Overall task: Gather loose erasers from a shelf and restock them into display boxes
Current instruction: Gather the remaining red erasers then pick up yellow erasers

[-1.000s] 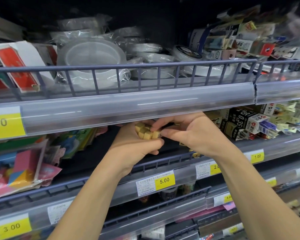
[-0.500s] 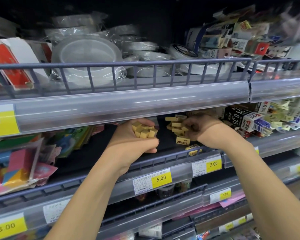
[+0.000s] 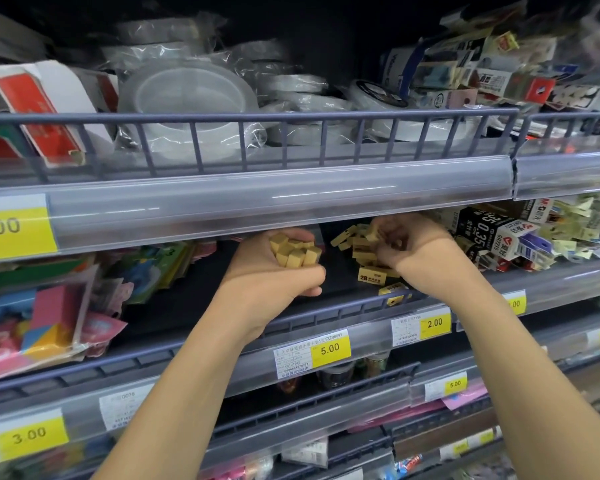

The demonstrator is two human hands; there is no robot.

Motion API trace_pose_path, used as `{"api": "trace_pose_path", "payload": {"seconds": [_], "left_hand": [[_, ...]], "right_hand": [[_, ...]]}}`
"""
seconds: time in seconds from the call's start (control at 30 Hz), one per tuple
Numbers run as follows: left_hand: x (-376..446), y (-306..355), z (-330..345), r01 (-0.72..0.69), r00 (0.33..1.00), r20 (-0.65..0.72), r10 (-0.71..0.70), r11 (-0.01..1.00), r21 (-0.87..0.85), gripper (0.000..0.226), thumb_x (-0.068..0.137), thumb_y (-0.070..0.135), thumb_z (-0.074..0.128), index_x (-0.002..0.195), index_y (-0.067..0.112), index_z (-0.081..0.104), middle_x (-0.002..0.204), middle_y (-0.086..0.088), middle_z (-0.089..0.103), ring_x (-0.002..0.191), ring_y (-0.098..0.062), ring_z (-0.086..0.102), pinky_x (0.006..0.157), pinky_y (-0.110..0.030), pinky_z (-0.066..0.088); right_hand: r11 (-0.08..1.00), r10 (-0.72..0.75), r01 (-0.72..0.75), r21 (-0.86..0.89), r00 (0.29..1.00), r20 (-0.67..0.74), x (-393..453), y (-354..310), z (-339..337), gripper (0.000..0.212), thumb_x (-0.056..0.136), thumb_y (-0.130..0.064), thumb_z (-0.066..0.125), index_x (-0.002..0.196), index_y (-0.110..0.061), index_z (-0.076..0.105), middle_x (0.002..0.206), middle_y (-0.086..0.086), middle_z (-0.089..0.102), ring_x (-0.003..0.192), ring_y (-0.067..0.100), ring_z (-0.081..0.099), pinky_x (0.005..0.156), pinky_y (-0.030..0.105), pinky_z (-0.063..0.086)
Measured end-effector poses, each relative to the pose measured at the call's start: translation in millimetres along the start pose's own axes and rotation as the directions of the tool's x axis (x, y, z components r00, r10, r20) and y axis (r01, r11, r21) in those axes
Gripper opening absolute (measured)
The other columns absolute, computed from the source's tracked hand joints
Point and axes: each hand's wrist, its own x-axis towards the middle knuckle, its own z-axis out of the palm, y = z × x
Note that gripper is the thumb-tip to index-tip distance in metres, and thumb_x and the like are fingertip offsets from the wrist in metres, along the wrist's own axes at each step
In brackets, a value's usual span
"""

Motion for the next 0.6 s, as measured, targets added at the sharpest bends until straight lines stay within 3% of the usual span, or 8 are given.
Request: {"api": "trace_pose_path", "payload": {"seconds": [0.07, 0.2, 0.33, 0.47, 0.6], "left_hand": [[-11.0, 4.2, -4.2, -0.050, 0.999, 0.007, 0.050, 0.999, 0.019, 0.038, 0.064, 0.014, 0.081, 0.098, 0.032, 0.074, 0.081, 0.007, 0.078, 0.074, -0.014, 0.079, 0.080, -0.038, 0.064], [-41.1, 8.8, -18.8, -0.153, 0.987, 0.038, 0.154, 0.987, -0.044, 0.038, 0.063, 0.015, 0.086, 0.097, 0.032, 0.078, 0.089, -0.001, 0.080, 0.080, -0.021, 0.079, 0.077, -0.046, 0.066], [-77.6, -7.2, -36.0, -0.138, 0.988, 0.059, 0.141, 0.988, -0.064, 0.044, 0.059, 0.028, 0.089, 0.101, 0.036, 0.077, 0.094, -0.001, 0.080, 0.083, -0.028, 0.079, 0.069, -0.041, 0.065], [-115.8, -49.9, -48.0, -0.012, 0.998, 0.062, 0.016, 0.997, -0.072, 0.046, 0.061, 0.029, 0.088, 0.105, 0.037, 0.077, 0.095, -0.003, 0.080, 0.084, -0.037, 0.075, 0.063, -0.032, 0.058], [-151.7, -114.7, -47.1, 0.255, 0.967, 0.045, -0.252, 0.961, -0.104, 0.045, 0.060, 0.024, 0.088, 0.102, 0.034, 0.077, 0.092, -0.004, 0.080, 0.066, -0.023, 0.070, 0.060, -0.024, 0.056]], "right_hand": [[0.980, -0.049, 0.063, 0.191, 0.996, -0.075, -18.9, -13.4, -0.4, 0.020, 0.088, -0.026, 0.073, 0.105, -0.033, 0.065, 0.091, -0.017, 0.069, 0.086, 0.001, 0.064, 0.076, 0.013, 0.049], [0.886, -0.108, 0.125, 0.446, 0.992, -0.065, -62.7, -39.0, 7.0, 0.024, 0.087, -0.029, 0.073, 0.110, -0.033, 0.068, 0.101, -0.008, 0.071, 0.094, 0.016, 0.067, 0.082, 0.027, 0.056], [0.807, -0.137, 0.126, 0.576, 0.990, -0.024, -110.8, -46.0, 23.6, 0.024, 0.092, -0.017, 0.071, 0.115, -0.021, 0.069, 0.102, -0.002, 0.070, 0.094, 0.016, 0.066, 0.079, 0.020, 0.054], [0.735, -0.070, -0.018, 0.678, 0.992, 0.102, -162.3, -29.1, 56.0, 0.025, 0.090, -0.017, 0.071, 0.115, -0.020, 0.071, 0.101, 0.005, 0.071, 0.083, 0.014, 0.066, 0.074, 0.020, 0.053], [0.656, 0.102, -0.288, 0.697, 0.949, 0.297, -217.1, 10.4, 104.9, 0.024, 0.085, -0.026, 0.076, 0.108, -0.023, 0.073, 0.095, 0.007, 0.072, 0.076, 0.017, 0.063, 0.066, 0.024, 0.052]]}}
